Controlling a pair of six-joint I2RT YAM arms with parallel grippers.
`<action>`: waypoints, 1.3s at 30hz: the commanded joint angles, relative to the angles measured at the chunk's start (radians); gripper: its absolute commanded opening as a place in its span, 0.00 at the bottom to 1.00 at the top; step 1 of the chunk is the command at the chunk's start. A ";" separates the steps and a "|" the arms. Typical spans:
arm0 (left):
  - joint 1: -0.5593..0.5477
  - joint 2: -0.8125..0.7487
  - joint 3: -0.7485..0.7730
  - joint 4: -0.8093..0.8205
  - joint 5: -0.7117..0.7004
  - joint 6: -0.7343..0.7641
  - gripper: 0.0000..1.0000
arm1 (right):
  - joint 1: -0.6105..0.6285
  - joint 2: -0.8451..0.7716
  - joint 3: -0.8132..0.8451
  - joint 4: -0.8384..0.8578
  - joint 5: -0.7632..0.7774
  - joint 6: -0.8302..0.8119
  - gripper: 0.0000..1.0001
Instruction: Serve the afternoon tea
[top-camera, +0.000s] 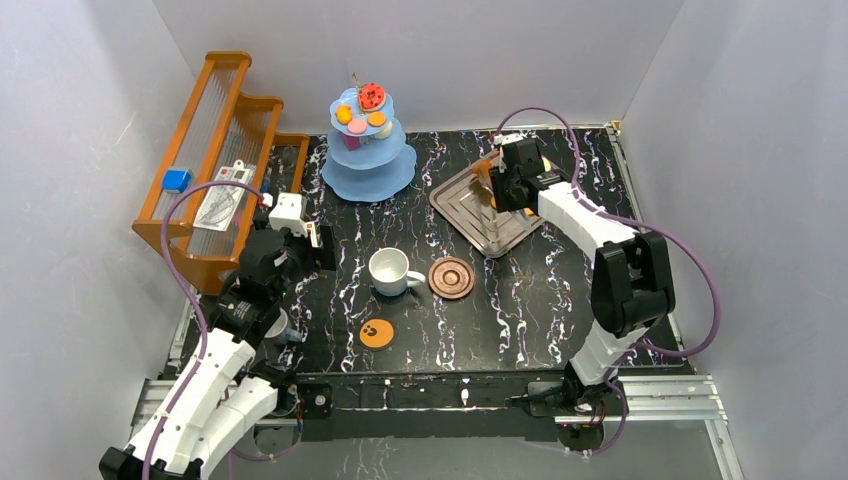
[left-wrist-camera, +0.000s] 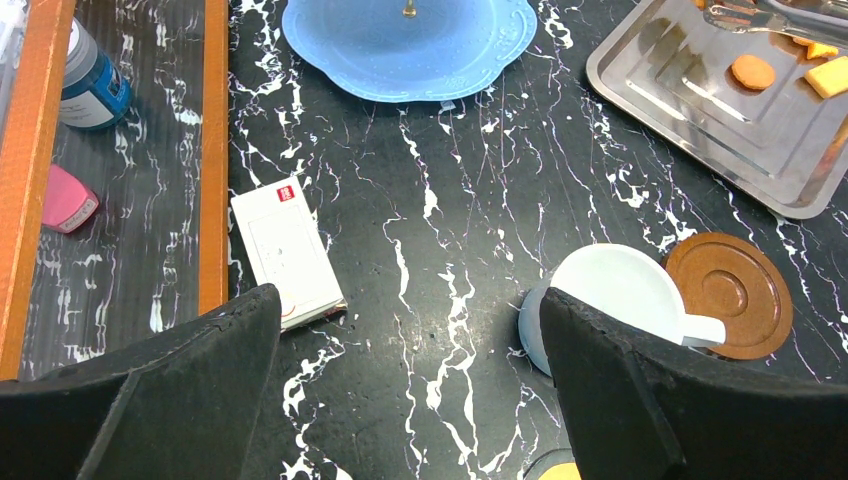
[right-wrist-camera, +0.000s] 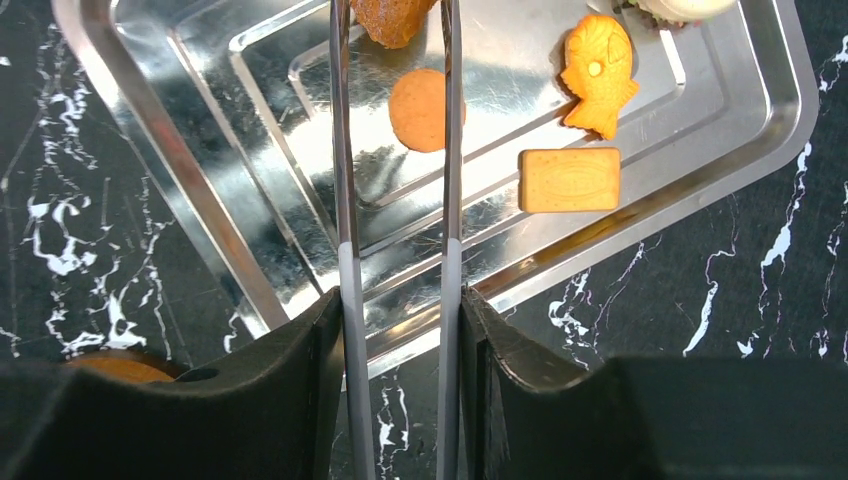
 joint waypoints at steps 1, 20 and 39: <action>-0.005 -0.017 0.030 0.008 0.000 0.001 0.98 | 0.032 -0.077 0.059 0.017 0.023 0.005 0.41; -0.005 -0.044 0.027 0.008 -0.039 0.002 0.98 | 0.217 -0.180 0.123 0.145 -0.058 -0.061 0.40; -0.005 -0.065 0.025 0.008 -0.067 0.001 0.98 | 0.326 -0.030 0.258 0.194 -0.141 -0.151 0.40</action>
